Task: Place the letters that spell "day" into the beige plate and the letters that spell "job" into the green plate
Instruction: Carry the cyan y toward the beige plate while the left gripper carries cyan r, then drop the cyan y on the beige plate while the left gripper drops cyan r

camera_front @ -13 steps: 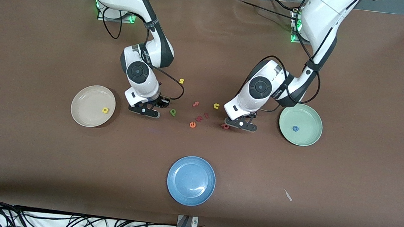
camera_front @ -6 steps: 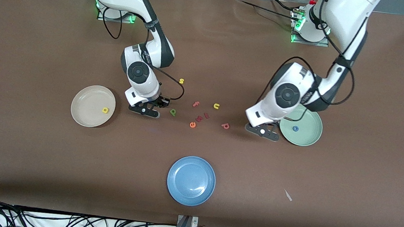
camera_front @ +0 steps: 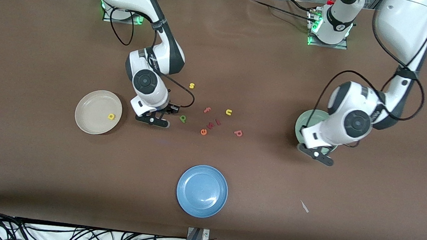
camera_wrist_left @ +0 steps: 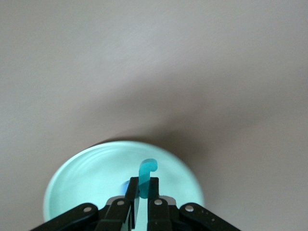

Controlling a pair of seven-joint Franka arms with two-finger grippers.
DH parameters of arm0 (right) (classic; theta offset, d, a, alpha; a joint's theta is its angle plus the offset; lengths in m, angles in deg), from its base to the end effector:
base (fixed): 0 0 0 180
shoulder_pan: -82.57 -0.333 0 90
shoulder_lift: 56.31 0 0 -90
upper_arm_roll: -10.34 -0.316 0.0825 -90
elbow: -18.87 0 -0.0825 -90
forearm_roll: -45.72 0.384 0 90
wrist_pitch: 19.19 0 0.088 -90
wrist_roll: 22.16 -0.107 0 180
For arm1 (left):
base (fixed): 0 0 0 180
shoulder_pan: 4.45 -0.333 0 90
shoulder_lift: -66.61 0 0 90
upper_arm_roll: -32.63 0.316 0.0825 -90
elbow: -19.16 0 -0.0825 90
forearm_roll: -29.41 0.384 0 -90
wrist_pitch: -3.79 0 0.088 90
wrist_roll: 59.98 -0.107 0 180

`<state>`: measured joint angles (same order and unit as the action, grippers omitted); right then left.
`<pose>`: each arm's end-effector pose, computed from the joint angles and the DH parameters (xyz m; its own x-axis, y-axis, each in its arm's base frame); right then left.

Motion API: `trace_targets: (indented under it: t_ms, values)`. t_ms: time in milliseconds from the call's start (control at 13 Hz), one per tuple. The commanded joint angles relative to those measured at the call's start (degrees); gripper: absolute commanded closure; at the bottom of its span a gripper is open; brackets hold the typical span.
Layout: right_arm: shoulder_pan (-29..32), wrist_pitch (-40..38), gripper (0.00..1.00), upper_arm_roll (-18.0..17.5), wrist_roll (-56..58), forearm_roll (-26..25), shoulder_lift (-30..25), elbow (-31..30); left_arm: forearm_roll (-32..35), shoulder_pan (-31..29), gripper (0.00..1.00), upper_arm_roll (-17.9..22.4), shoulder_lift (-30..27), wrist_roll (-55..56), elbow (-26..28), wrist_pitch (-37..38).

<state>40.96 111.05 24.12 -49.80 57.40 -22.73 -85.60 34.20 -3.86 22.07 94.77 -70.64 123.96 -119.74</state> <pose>0.5562 0.3091 0.2115 0.9887 -0.1082 -0.1037 -0.1039 -0.9935 0.0463 0.6191 -0.1116 0.2559 0.9026 -0.4048 -0.1464 -0.4015 -0.9143 0.0529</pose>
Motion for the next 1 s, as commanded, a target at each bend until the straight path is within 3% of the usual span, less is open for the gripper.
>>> trace_targets:
  t_ms: [0, 308, 846, 923]
  values:
    - [1.0, -4.1, 0.88, 4.04, 10.82, 0.18, -0.43, 0.76, 1.97, -2.42, 1.0, -0.87, -2.75, -1.81, 6.96, -2.66]
    - [0.91, -4.91, 0.88, 10.11, 23.05, 0.1, -2.63, -2.04, 1.98, -3.84, 1.0, -0.78, -4.69, -2.17, 17.7, -12.86]
    - [1.0, 0.97, 0.88, 16.62, 41.77, 0.18, -4.39, -8.89, 2.77, -5.25, 1.0, -0.96, -6.54, -4.28, 20.61, -12.52]
    - [1.09, 2.72, 0.86, 17.15, 45.37, 0.27, -4.13, -9.6, 2.77, -5.34, 0.94, -0.96, -6.54, -4.28, 21.57, -12.52]
